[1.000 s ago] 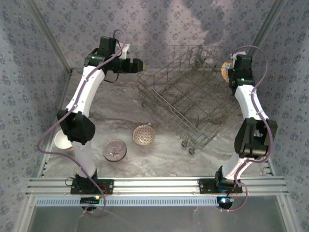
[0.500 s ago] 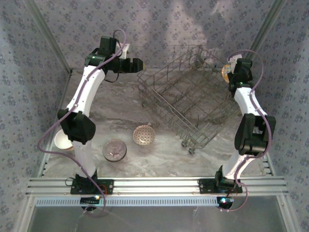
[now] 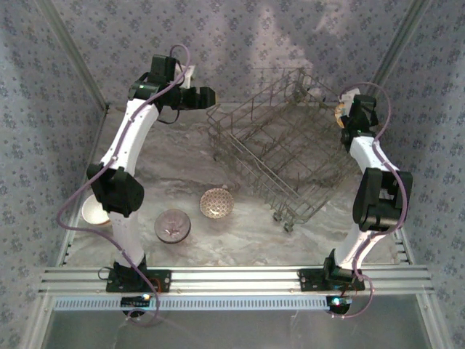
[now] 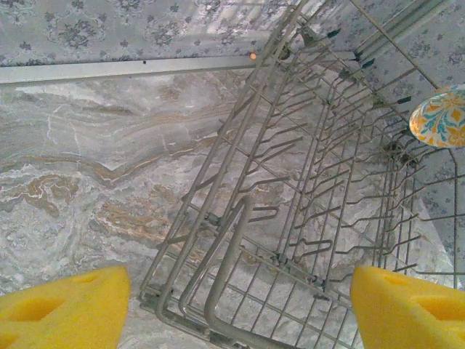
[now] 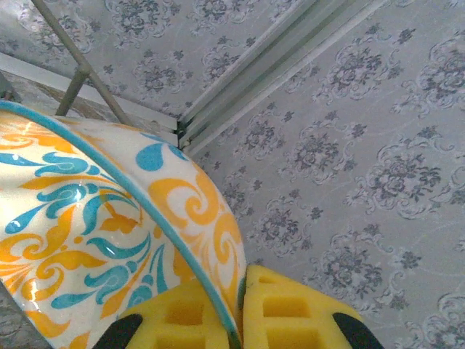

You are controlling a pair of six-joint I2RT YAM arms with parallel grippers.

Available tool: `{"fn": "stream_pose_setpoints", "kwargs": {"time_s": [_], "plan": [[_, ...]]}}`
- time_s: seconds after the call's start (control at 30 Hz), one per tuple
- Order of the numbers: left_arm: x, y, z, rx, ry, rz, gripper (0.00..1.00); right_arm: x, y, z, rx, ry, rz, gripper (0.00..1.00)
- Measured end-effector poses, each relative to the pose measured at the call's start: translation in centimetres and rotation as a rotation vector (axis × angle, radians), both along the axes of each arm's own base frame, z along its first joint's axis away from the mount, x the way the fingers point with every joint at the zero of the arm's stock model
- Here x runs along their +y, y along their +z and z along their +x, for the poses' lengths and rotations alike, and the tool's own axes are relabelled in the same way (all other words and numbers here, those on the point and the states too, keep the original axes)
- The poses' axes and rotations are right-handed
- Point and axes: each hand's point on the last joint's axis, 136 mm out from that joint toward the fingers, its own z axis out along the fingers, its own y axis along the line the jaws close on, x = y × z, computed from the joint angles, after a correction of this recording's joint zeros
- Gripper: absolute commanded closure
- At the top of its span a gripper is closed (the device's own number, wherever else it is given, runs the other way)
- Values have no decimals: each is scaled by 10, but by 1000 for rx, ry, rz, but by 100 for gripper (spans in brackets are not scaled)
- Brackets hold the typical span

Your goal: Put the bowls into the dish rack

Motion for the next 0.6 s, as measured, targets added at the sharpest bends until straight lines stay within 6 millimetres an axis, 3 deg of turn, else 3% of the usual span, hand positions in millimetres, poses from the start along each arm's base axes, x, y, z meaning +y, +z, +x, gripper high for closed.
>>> {"fn": "stream_pose_setpoints", "kwargs": {"time_s": [0.6], "plan": [[-5, -19, -4, 40, -6, 19, 21, 15, -7, 2, -18, 49, -102, 100]]}}
